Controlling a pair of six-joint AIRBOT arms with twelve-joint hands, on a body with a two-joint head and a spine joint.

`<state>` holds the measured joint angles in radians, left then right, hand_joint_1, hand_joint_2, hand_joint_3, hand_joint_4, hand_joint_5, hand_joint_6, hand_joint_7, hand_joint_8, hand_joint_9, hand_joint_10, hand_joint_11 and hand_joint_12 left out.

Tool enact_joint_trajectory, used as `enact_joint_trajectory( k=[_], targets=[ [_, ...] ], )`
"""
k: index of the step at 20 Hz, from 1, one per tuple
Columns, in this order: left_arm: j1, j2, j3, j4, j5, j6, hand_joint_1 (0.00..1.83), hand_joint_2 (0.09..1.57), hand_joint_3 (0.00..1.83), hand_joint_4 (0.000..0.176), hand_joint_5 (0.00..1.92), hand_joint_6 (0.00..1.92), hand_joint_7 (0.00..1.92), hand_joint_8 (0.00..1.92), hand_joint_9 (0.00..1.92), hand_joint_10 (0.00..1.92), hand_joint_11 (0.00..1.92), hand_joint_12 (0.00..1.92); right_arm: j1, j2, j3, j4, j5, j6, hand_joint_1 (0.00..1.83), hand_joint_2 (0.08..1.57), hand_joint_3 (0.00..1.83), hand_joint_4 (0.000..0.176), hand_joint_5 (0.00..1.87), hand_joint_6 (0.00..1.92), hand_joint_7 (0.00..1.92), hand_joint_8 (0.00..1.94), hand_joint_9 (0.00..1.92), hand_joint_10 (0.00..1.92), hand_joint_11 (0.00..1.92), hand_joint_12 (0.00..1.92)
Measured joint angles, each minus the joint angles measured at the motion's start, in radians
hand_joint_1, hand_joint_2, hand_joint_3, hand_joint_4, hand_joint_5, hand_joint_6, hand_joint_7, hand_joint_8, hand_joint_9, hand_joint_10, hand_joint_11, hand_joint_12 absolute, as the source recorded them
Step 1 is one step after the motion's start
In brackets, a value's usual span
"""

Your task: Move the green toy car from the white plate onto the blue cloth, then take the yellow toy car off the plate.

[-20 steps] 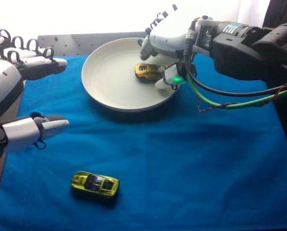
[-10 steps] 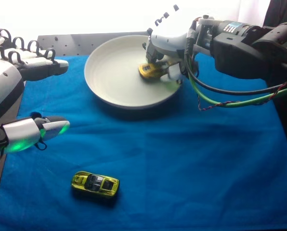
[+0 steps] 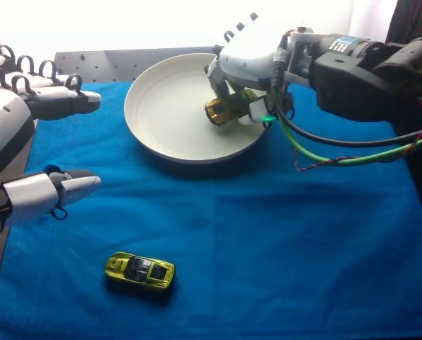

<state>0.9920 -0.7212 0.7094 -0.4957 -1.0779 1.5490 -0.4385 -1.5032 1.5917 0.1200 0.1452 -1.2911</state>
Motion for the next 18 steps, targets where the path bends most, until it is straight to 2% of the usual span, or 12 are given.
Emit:
enact_joint_trajectory(
  k=[1, 2, 3, 4, 7, 8, 9, 10, 13, 15, 18],
  targets=[
    [0.000, 0.000, 0.000, -0.002, 0.000, 0.000, 0.64, 1.08, 0.00, 0.038, 0.54, 0.00, 0.44, 0.00, 0.40, 0.02, 0.00, 1.21, 0.000, 0.007, -0.008, 0.003, 0.006, 0.000, 1.17, 1.22, 0.00, 0.003, 0.77, 1.29, 0.82, 1.32, 0.79, 1.23, 0.63, 1.75],
    [0.000, 0.000, 0.000, -0.003, 0.002, 0.000, 0.63, 1.08, 0.00, 0.038, 0.54, 0.00, 0.44, 0.01, 0.41, 0.02, 0.00, 1.23, 0.000, 0.019, -0.021, 0.008, 0.018, 0.000, 1.18, 1.21, 0.00, 0.000, 0.76, 1.28, 0.85, 1.29, 0.80, 1.21, 0.64, 1.73],
    [0.000, 0.000, 0.000, -0.003, 0.002, 0.000, 0.63, 1.09, 0.00, 0.037, 0.53, 0.00, 0.44, 0.00, 0.41, 0.02, 0.00, 1.24, 0.000, 0.032, -0.034, 0.007, 0.031, 0.000, 1.18, 1.21, 0.00, 0.000, 0.77, 1.24, 0.86, 1.32, 0.79, 1.24, 0.63, 1.77],
    [0.000, 0.000, 0.001, -0.003, 0.003, 0.000, 0.63, 1.09, 0.00, 0.032, 0.54, 0.00, 0.44, 0.00, 0.41, 0.02, 0.00, 1.24, 0.000, 0.043, -0.046, 0.008, 0.039, 0.000, 1.21, 1.21, 0.00, 0.000, 0.77, 1.14, 0.87, 1.39, 0.81, 1.43, 0.70, 1.89],
    [0.000, 0.000, 0.001, -0.009, 0.004, 0.000, 0.66, 1.09, 0.00, 0.014, 0.54, 0.00, 0.45, 0.00, 0.41, 0.02, 0.00, 1.24, 0.000, 0.080, -0.089, 0.007, 0.061, 0.000, 1.22, 1.20, 0.00, 0.000, 0.79, 1.10, 0.87, 1.42, 0.84, 1.55, 0.78, 1.92],
    [0.000, 0.000, 0.001, -0.010, 0.004, 0.000, 0.67, 1.10, 0.00, 0.009, 0.54, 0.00, 0.44, 0.00, 0.41, 0.02, 0.00, 1.24, 0.000, 0.089, -0.097, 0.008, 0.070, 0.000, 1.22, 1.21, 0.00, 0.000, 0.78, 1.08, 0.86, 1.47, 0.86, 1.64, 0.84, 1.92],
    [0.000, 0.000, 0.001, -0.010, 0.004, 0.000, 0.68, 1.10, 0.00, 0.008, 0.54, 0.00, 0.44, 0.00, 0.41, 0.01, 0.00, 1.23, 0.000, 0.100, -0.107, 0.008, 0.080, 0.000, 1.20, 1.21, 0.00, 0.000, 0.79, 1.14, 0.86, 1.40, 0.83, 1.53, 0.79, 1.89],
    [0.000, 0.000, 0.001, -0.010, 0.004, 0.000, 0.67, 1.10, 0.00, 0.011, 0.54, 0.00, 0.43, 0.00, 0.41, 0.01, 0.00, 1.22, 0.000, 0.111, -0.118, 0.008, 0.087, 0.000, 1.20, 1.21, 0.00, 0.000, 0.78, 1.15, 0.86, 1.40, 0.82, 1.51, 0.76, 1.88],
    [0.000, -0.006, 0.001, -0.017, 0.011, 0.000, 0.67, 1.10, 0.00, 0.020, 0.52, 0.00, 0.39, 0.00, 0.36, 0.00, 0.00, 1.11, 0.000, 0.154, -0.165, 0.008, 0.107, 0.000, 1.21, 1.25, 0.00, 0.000, 0.70, 1.15, 0.81, 1.57, 0.88, 1.76, 0.90, 1.92],
    [0.000, -0.006, 0.001, -0.018, 0.011, 0.000, 0.68, 1.11, 0.00, 0.016, 0.51, 0.00, 0.36, 0.00, 0.32, 0.00, 0.00, 1.01, 0.000, 0.200, -0.212, 0.008, 0.143, -0.001, 1.22, 1.24, 0.00, 0.000, 0.72, 1.11, 0.83, 1.55, 0.97, 1.80, 1.01, 1.92],
    [0.000, -0.006, 0.001, -0.023, 0.010, 0.000, 0.69, 1.13, 0.00, 0.000, 0.49, 0.00, 0.36, 0.01, 0.35, 0.01, 0.00, 1.01, 0.000, 0.286, -0.288, 0.008, 0.204, 0.000, 1.21, 1.24, 0.00, 0.000, 0.70, 1.14, 0.82, 1.56, 0.98, 1.77, 1.02, 1.92]
  ],
)
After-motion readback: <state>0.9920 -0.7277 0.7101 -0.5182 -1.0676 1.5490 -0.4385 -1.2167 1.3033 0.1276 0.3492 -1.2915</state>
